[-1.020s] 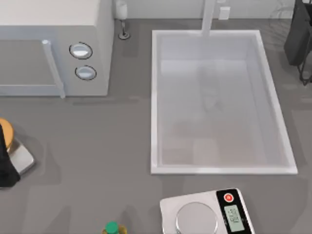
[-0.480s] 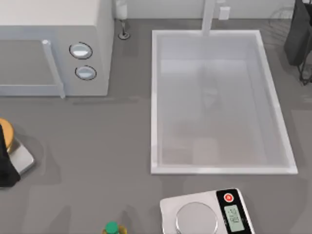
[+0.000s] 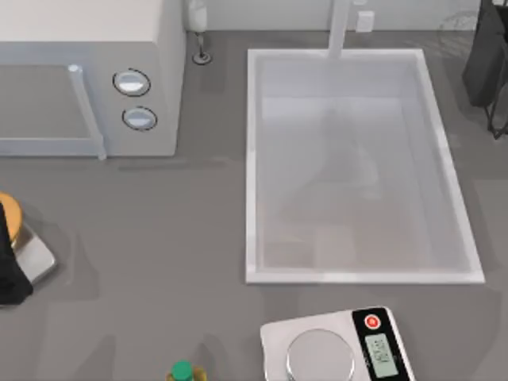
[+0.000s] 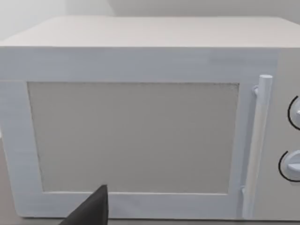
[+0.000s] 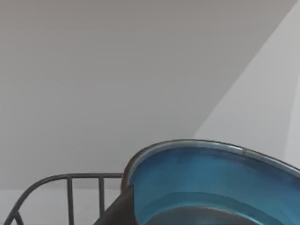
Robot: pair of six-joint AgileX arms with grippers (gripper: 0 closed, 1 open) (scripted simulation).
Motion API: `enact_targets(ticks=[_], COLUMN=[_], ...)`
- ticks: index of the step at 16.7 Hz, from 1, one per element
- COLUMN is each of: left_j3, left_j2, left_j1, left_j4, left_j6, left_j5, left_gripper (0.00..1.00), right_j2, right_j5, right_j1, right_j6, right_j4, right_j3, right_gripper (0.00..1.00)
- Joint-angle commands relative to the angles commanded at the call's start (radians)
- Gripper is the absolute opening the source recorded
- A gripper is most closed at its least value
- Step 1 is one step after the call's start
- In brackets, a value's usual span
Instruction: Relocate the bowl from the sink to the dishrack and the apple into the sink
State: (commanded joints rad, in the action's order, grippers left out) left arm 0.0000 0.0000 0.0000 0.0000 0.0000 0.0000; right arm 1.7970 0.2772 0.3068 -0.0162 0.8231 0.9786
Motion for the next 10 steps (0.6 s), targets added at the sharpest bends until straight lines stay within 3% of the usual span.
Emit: enact_targets(ticks=[10], left_j3=[0.000], left_j2=[0.000], left_j1=[0.000], left_j4=[0.000], left_j6=[0.000], left_j5=[0.000], left_gripper=[1.00], right_j2=[-0.031], right_j5=[-0.005], right_j1=[-0.003], right_j6=[0.000], right_j4=[-0.015], right_j3=[-0.017], right_gripper=[1.00])
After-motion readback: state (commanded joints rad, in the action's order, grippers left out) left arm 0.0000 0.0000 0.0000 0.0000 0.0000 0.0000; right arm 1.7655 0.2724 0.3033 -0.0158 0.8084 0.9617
